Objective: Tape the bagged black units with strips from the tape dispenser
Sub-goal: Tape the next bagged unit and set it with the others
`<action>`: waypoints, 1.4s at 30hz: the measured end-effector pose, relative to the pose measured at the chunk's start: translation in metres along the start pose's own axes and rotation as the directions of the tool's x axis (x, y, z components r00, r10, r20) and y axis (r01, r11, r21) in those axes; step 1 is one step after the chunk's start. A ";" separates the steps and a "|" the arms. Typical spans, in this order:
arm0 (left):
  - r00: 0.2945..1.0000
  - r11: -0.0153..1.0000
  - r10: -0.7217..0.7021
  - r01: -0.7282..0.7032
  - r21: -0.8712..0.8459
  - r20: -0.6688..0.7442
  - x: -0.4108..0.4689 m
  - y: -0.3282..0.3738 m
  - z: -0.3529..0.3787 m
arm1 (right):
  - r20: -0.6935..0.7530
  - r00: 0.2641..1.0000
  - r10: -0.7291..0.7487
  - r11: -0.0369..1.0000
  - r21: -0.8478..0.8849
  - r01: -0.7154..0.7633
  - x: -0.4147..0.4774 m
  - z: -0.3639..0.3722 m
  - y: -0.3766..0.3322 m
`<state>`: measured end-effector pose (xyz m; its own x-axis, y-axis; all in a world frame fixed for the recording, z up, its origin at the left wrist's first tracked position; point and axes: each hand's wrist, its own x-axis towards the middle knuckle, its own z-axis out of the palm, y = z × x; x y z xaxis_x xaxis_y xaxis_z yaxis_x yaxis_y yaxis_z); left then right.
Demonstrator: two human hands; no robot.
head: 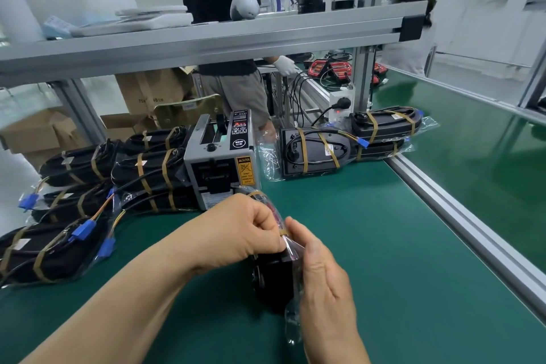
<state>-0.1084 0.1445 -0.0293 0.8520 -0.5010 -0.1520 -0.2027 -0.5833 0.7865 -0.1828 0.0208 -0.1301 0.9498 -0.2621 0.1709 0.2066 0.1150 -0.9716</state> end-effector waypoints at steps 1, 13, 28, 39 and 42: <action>1.000 1.000 0.002 -0.002 0.001 -0.003 0.000 0.000 0.000 | -0.004 1.000 0.001 1.000 0.004 -0.001 0.000 0.000 0.000; 0.943 0.989 -0.006 -0.044 -0.142 -0.334 -0.011 -0.016 0.031 | 0.008 0.999 0.037 0.999 0.004 -0.038 -0.001 -0.002 -0.005; 0.977 0.892 -0.055 -0.045 -0.450 -0.208 -0.018 -0.026 0.023 | 0.059 0.997 0.050 0.993 0.108 -0.056 -0.006 -0.003 -0.009; 0.975 0.893 -0.076 -0.025 -0.449 -0.207 -0.018 -0.027 0.026 | 0.221 0.968 0.117 0.626 -0.773 0.101 0.107 0.021 -0.062; 0.973 0.899 -0.090 -0.011 -0.437 -0.211 -0.020 -0.029 0.024 | 0.269 0.959 0.086 0.472 -0.859 0.198 0.116 0.036 -0.061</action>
<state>-0.1311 0.1568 -0.0635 0.9493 -0.3004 -0.0928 0.0190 -0.2398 0.9706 -0.0766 0.0174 -0.0455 0.9922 0.0159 0.1239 0.0837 -0.8210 -0.5647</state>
